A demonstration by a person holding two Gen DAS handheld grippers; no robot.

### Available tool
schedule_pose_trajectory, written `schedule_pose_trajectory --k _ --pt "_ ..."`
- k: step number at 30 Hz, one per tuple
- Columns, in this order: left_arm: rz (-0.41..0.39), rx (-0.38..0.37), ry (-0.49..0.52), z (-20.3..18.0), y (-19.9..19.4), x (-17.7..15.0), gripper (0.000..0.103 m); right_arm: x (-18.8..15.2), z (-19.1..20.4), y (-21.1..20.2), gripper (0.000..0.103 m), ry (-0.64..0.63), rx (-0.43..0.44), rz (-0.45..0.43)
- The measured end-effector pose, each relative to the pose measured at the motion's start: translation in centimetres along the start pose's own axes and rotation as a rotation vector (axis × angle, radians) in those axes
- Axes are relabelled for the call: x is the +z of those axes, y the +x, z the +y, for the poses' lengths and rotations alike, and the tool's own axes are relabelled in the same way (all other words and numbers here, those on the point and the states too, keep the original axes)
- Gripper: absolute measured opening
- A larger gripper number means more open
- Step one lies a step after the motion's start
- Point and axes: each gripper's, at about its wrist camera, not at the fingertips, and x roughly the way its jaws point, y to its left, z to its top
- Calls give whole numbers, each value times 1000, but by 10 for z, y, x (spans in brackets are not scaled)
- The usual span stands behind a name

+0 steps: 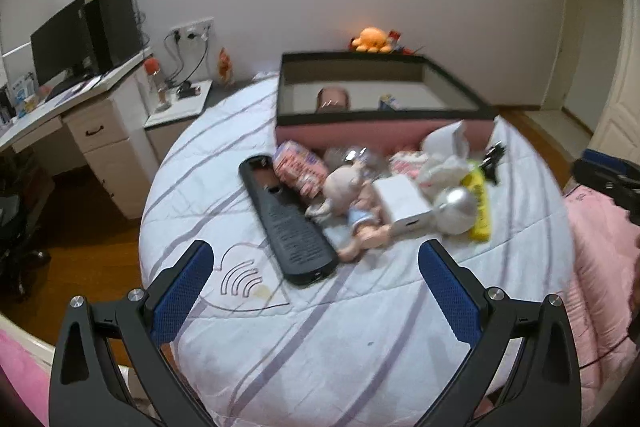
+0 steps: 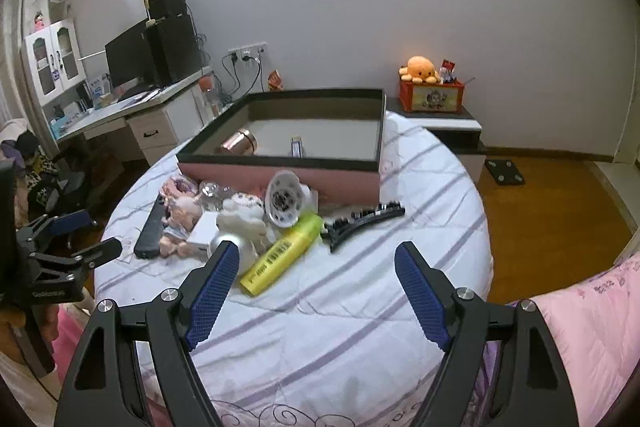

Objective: Organize rigid objects
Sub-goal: 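Withdraw both tools from the box back toward the remaining items, then grasp the black case with the left gripper while the right gripper grasps the black hair clip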

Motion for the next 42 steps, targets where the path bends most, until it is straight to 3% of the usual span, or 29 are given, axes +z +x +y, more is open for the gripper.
schedule_pose_trajectory --k 2,9,15,19,22,26,30,32,34,38,42 --pt "37 46 -12 5 11 -4 103 -3 -2 4 82 6 12 15" --pt "115 93 -57 16 40 -8 103 -10 -6 22 82 22 39 60" --pt "157 112 -52 13 61 -7 103 -16 -9 36 82 32 52 99" --pt "167 65 -93 20 67 -3 103 -17 -12 42 82 41 53 114" --pt "164 74 -94 26 67 -1 103 -18 -12 47 82 53 62 126" --pt "150 114 -132 47 62 -2 103 -19 -8 49 82 46 70 133" --pt "165 218 -179 72 55 -4 103 -19 -6 51 82 45 72 140" --pt "150 123 -247 78 51 -5 103 -20 -5 53 82 46 72 145" --pt "130 84 -251 73 49 -3 103 -19 -4 55 82 46 74 150" --pt "149 111 -154 46 61 3 103 -19 -1 58 82 36 73 158" --pt "187 95 -157 32 77 5 103 -18 -4 57 82 37 68 159"
